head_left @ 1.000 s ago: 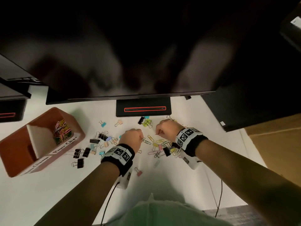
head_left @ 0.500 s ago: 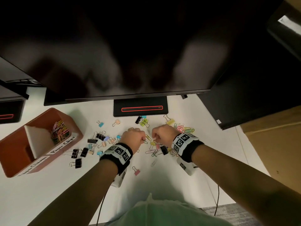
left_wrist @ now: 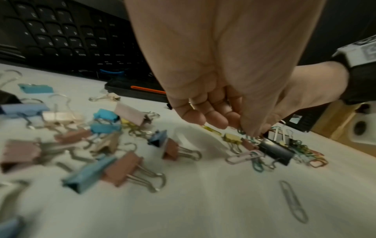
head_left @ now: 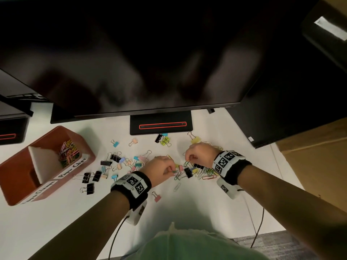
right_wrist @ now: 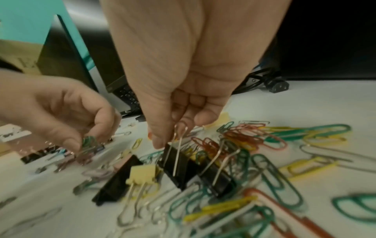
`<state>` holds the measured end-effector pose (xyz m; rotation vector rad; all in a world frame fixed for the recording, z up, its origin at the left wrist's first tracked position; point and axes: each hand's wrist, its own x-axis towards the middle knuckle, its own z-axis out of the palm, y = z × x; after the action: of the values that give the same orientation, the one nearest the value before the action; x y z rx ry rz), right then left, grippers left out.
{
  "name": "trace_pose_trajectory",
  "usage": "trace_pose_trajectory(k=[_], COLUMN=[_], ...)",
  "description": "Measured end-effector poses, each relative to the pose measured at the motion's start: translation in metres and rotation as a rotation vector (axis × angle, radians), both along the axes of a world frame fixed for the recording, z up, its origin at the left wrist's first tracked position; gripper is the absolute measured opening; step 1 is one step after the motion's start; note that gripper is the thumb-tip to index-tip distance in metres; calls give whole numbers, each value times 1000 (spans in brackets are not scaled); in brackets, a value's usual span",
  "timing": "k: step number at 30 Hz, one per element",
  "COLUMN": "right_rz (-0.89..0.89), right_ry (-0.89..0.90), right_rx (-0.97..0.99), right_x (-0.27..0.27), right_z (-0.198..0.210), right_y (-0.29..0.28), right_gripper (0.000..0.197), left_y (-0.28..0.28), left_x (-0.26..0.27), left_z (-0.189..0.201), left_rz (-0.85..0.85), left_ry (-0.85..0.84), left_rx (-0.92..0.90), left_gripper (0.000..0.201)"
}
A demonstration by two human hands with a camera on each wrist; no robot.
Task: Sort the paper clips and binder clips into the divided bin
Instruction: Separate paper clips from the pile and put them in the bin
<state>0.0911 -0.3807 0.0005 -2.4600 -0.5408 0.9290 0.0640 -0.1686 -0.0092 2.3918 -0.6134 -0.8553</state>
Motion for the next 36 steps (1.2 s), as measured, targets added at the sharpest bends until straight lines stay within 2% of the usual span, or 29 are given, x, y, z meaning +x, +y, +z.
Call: trace_pose_trajectory(k=[4,7,14,19,24,29,36], right_rz=[109,137,61,41,-128,-61,20], right_ry=[-25,-29,-8,-14,-95,-85,-102], right_rx=[-54,-57,-77,-87,-14,-90,-203], right_x=[-1,-3,-6,-7,2,8,13], right_z=[-4,-4,-6,-5,-1,-6,-9], right_y=[9,10,8,5,-9,2,8], right_gripper=[25,25,22,19,16,27,23], left_y=[-16,-24,-20,-15,-16,-17,-9], left_x=[-14,-23,-25,-19,-19,-18,-20], left_z=[-4,-11,-20,-19,-15,-14,-13], left_rz=[126,179,166,138,101,101,28], left_ry=[47,15,-146,-138,-122,-117,-92], left_rx=[9,79,131,177,192,174,184], left_gripper=[19,24,17,18,12,14,16])
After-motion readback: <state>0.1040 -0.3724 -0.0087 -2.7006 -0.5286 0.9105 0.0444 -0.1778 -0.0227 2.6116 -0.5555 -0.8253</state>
